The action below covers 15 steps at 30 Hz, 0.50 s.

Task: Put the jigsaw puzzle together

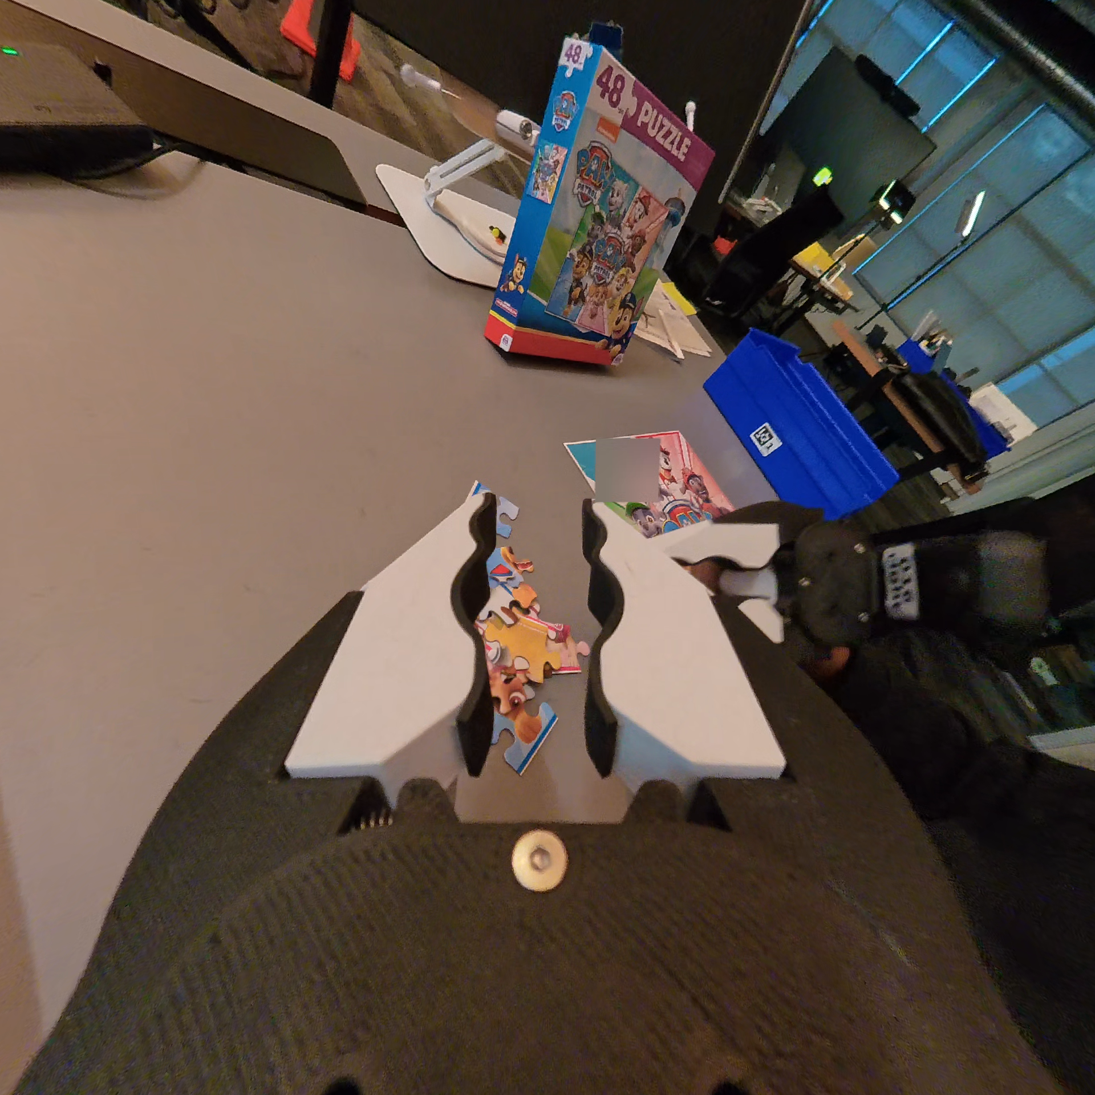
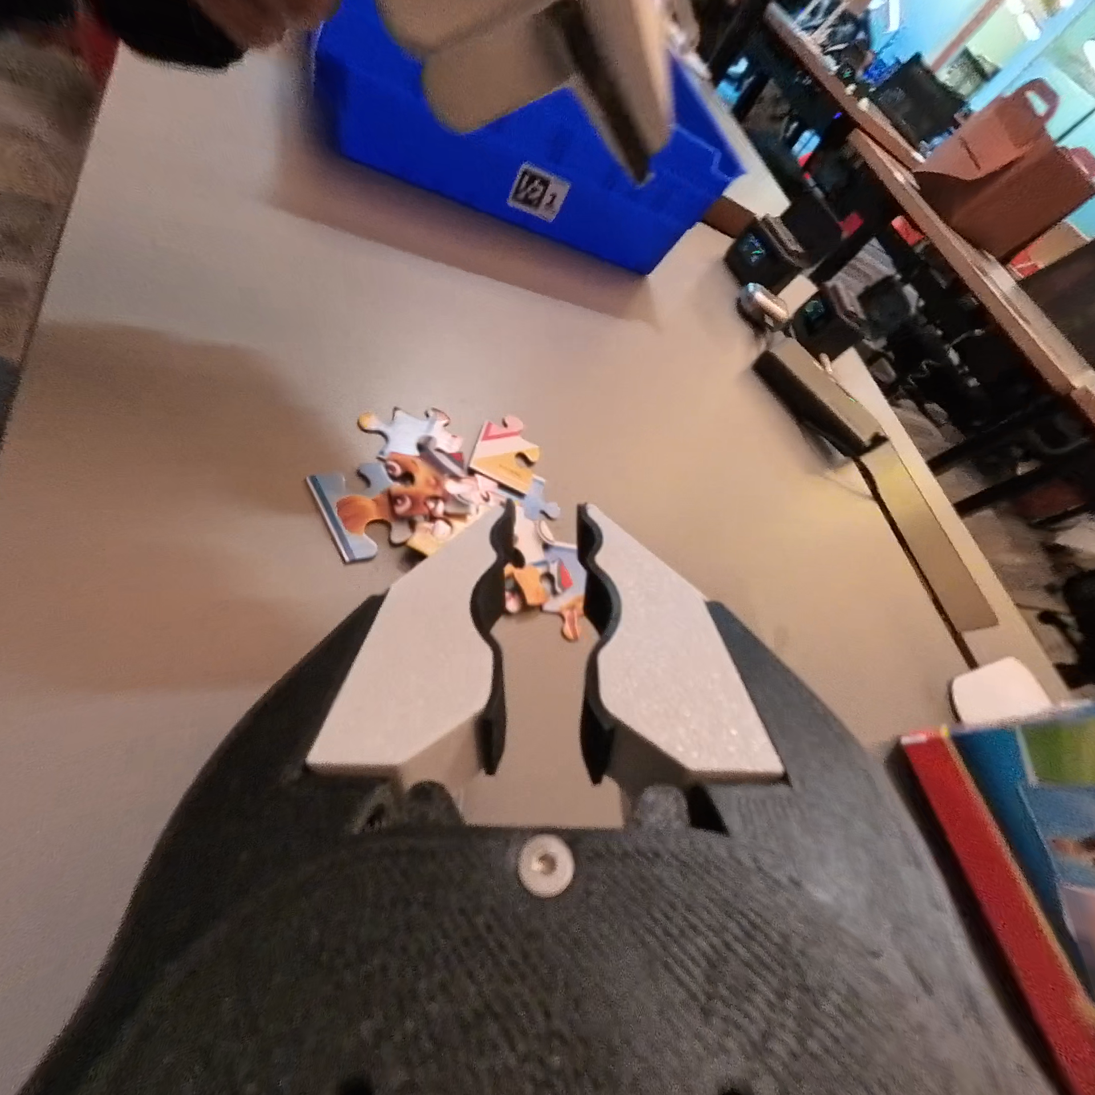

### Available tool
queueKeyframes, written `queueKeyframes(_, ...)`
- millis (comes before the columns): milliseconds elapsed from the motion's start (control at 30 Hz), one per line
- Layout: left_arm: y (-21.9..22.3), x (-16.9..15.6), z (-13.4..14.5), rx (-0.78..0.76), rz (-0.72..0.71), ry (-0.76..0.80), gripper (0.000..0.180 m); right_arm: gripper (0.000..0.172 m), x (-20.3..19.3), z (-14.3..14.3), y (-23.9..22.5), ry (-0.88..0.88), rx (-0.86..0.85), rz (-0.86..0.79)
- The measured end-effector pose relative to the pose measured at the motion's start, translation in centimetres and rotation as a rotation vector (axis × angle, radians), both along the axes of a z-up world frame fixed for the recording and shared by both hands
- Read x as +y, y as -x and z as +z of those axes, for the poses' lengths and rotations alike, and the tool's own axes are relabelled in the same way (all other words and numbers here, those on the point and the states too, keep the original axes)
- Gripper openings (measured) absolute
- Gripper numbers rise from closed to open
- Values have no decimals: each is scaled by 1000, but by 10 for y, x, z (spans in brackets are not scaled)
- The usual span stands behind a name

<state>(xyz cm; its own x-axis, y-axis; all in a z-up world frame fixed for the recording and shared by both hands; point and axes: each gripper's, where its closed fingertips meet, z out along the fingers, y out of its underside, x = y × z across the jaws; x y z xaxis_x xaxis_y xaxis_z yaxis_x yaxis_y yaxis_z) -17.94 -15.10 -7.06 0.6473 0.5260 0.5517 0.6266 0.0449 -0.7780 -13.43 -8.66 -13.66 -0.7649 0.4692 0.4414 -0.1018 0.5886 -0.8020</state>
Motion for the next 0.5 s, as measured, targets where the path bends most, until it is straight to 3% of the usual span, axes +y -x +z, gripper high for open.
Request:
queueKeyframes(233, -22, 52, -6, 23, -128, 77, 28, 23, 127, 39, -31, 141, 42, -213)
queueKeyframes(367, -48, 108, -17, 38, -264, 108, 29, 28, 247, 36, -57, 117, 62, -488)
queueKeyframes(500, -85, 177, -38, 68, -425, 146, 30, 41, 336, 14, -95, 298, -111, -683)
